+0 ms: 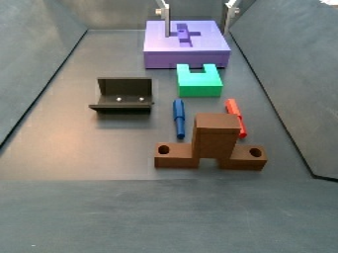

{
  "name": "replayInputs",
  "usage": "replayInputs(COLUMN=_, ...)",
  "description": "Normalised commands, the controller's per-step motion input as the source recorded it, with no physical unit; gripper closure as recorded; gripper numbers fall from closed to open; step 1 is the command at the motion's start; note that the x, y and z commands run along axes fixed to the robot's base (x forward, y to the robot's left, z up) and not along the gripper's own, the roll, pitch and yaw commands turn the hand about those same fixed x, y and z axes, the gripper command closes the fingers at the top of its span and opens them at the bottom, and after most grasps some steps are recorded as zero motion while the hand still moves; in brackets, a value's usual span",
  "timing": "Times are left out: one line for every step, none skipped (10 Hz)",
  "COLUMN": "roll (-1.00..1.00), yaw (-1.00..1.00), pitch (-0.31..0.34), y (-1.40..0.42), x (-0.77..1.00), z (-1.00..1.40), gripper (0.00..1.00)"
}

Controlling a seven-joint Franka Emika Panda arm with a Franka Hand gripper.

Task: Pick up the green object. Move up. Place the green object on the fixture. Regrasp the green object. Move to above the board. Insert the green object.
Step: Pick up the green object.

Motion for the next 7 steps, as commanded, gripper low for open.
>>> replayInputs(roll=0.00, yaw=0.00, pitch=0.000, y=-0.07, x=0.00, z=0.00, gripper=0.00)
replayInputs(roll=0.00, yaw=0.01, pitch=0.000, y=-0.14, x=-0.03, z=0.00, gripper=0.00)
replayInputs(roll=0.08, yaw=0.00, pitch=0.000, y=-0.75, x=0.04, z=-0.15, gripper=0.00)
replayInputs(roll=0.01, yaw=0.00, pitch=0.000, y=-1.00, x=0.20, z=-0.37, gripper=0.00)
replayInputs(roll=0.03, yaw=0.00, pitch=0.000, y=-1.00, x=0.16, z=-0.42, gripper=0.00)
replayInputs(roll=-0.02, yaw=0.00, pitch=-0.011, y=-1.00, x=0.07, z=-0.53, gripper=0.00)
replayInputs(roll=-0.19, yaw=0.00, pitch=-0.034, y=-0.80, x=0.00, z=-0.61, gripper=0.00)
